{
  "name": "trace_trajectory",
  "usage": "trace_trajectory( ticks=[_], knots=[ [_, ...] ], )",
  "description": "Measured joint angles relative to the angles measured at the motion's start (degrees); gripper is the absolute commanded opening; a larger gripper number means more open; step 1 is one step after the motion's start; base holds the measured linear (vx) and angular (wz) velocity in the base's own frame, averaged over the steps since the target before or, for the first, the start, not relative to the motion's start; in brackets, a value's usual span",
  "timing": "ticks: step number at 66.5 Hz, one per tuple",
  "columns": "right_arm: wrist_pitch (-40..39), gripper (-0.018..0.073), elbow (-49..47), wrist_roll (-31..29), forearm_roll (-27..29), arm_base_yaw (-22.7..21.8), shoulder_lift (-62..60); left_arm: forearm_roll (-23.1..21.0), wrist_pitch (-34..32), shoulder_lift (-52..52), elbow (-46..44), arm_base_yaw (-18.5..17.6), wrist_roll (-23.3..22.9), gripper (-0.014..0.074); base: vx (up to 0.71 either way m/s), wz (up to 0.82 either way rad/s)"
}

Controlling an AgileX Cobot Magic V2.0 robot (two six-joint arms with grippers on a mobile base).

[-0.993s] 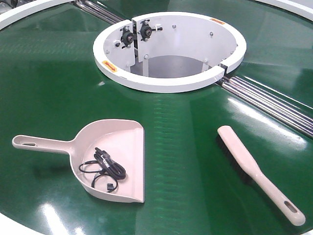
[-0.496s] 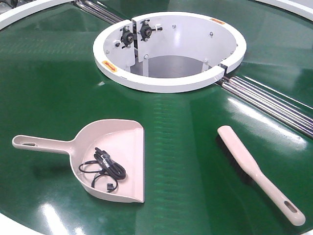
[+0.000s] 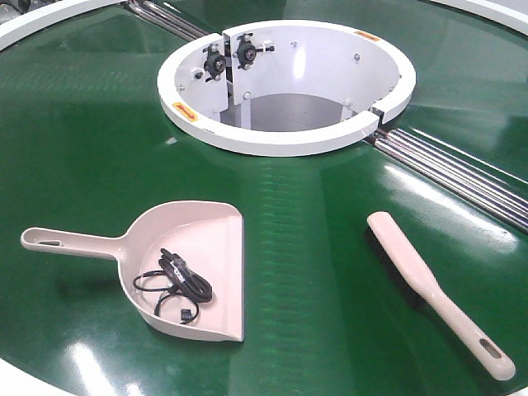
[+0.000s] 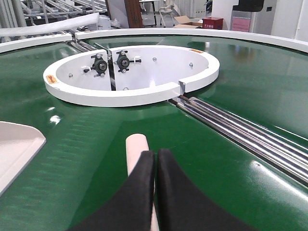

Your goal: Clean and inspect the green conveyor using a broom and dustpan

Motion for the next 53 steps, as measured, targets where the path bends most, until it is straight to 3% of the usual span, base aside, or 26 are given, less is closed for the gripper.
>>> trace_trajectory(
  ticks=[9, 15, 23, 33, 53],
  knots=[
    [0.00, -0.0009, 0.00, 0.00, 0.00, 0.00, 0.00, 14.39, -0.81, -1.10, 2.72, 2.76, -16.49, -0.0008, 0.00, 0.00],
    [0.01, -0.0009, 0.00, 0.00, 0.00, 0.00, 0.00, 19.71, -2.48, -4.12, 6.88, 4.35, -23.17, -0.0008, 0.00, 0.00],
    [0.06, -0.0009, 0.00, 0.00, 0.00, 0.00, 0.00, 20.45, -3.95, -10.54, 10.46, 6.88, -25.27, -0.0008, 0.00, 0.00],
    [0.11, -0.0009, 0.00, 0.00, 0.00, 0.00, 0.00, 20.36, 1.76, -17.02, 10.62, 10.04, -25.47, -0.0008, 0.00, 0.00],
    [0.29, -0.0009, 0.00, 0.00, 0.00, 0.00, 0.00, 20.36, 3.17, -17.72, 10.62, 10.70, -25.54, -0.0008, 0.00, 0.00]
  ],
)
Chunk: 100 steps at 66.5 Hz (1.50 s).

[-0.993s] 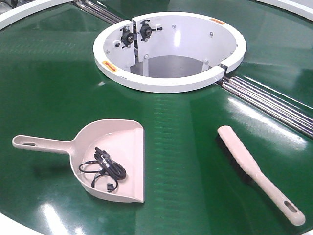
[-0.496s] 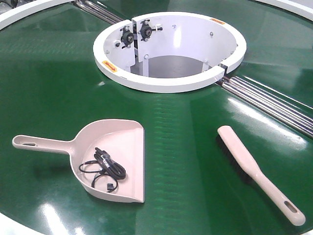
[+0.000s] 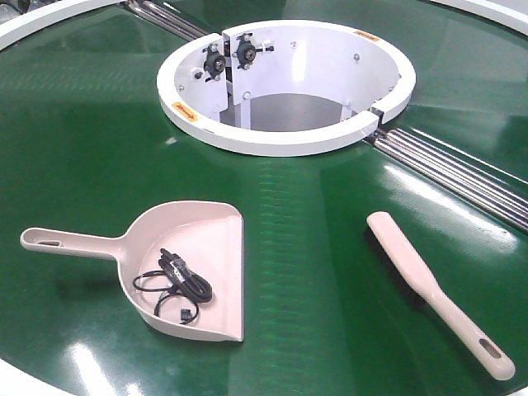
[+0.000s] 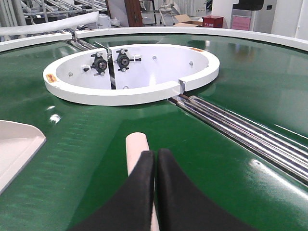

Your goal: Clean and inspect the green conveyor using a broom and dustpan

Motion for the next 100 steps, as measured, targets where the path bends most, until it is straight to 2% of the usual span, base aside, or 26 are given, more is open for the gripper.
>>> trace_trajectory(
  ticks=[72, 79, 87, 92, 100],
  knots=[
    [-0.13, -0.0009, 0.99, 0.00, -0.16, 0.00, 0.00, 0.00, 0.06, -0.34, 0.00, 0.03, -0.02, -0.0008, 0.00, 0.00],
    [-5.55, -0.0009, 4.18, 0.00, -3.35, 0.00, 0.00, 0.00, 0.06, -0.34, 0.00, 0.03, -0.02, -0.0008, 0.00, 0.00],
    [-16.68, -0.0009, 10.82, 0.00, -6.34, 0.00, 0.00, 0.00, 0.06, -0.34, 0.00, 0.03, -0.02, -0.0008, 0.00, 0.00],
    [-20.96, -0.0009, 13.91, 0.00, -6.59, 0.00, 0.02, 0.00, 0.06, -0.34, 0.00, 0.03, -0.02, -0.0008, 0.00, 0.00],
    [-23.54, -0.0009, 14.94, 0.11, -5.59, 0.00, -0.82, 0.00, 0.06, -0.34, 0.00, 0.03, -0.02, -0.0008, 0.00, 0.00]
  ],
)
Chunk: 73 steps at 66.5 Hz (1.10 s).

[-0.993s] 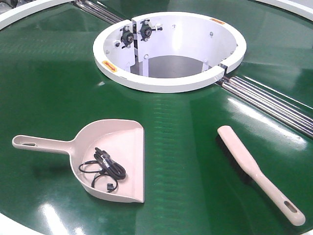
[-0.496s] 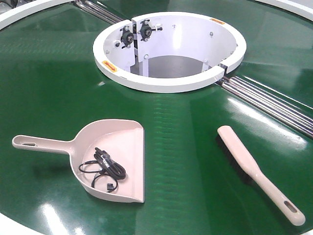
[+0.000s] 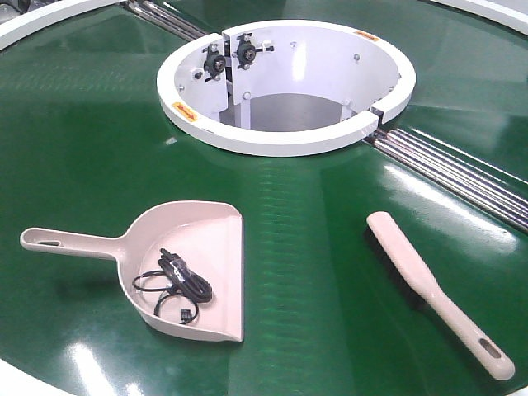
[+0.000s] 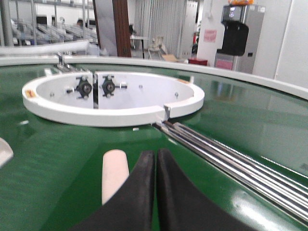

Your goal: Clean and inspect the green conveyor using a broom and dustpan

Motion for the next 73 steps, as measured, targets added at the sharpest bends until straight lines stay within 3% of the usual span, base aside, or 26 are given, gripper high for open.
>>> trace_trajectory(
  ticks=[73],
  knots=[
    [0.30, -0.0009, 0.00, -0.01, 1.32, -1.97, -0.22, 0.00, 0.00, -0.05, 0.00, 0.00, 0.00, -0.0008, 0.00, 0.00]
  ],
)
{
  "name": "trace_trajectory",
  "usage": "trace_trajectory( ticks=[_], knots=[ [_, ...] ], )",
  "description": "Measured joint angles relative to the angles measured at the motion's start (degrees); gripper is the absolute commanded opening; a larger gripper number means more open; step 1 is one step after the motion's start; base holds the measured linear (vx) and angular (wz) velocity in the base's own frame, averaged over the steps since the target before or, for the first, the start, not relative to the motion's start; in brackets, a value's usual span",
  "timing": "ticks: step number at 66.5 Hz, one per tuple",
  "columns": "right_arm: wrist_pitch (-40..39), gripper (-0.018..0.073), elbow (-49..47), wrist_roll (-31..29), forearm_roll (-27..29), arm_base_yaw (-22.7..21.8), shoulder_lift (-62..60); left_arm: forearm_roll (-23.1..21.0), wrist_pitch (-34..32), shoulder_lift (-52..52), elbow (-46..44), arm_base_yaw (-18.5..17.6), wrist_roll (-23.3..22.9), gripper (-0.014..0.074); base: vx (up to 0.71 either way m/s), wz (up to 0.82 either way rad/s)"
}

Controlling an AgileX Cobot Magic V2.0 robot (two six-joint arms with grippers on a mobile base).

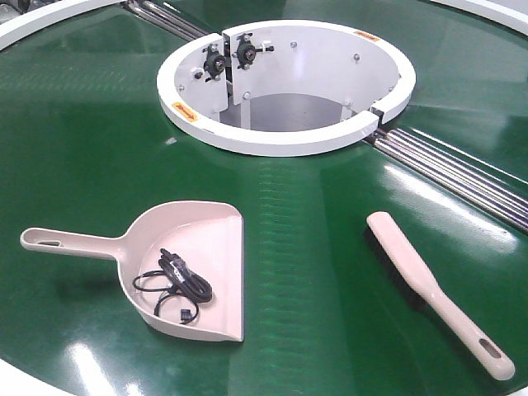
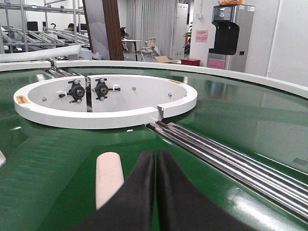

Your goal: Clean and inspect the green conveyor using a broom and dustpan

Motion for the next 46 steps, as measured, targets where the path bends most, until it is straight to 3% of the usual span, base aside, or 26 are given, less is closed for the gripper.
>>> trace_trajectory(
  ticks=[46],
  knots=[
    [0.00, -0.0009, 0.00, 0.00, 0.00, 0.00, 0.00, 0.00, 0.00, 0.00, 0.00, 0.00, 0.00, -0.0008, 0.00, 0.00]
  ],
)
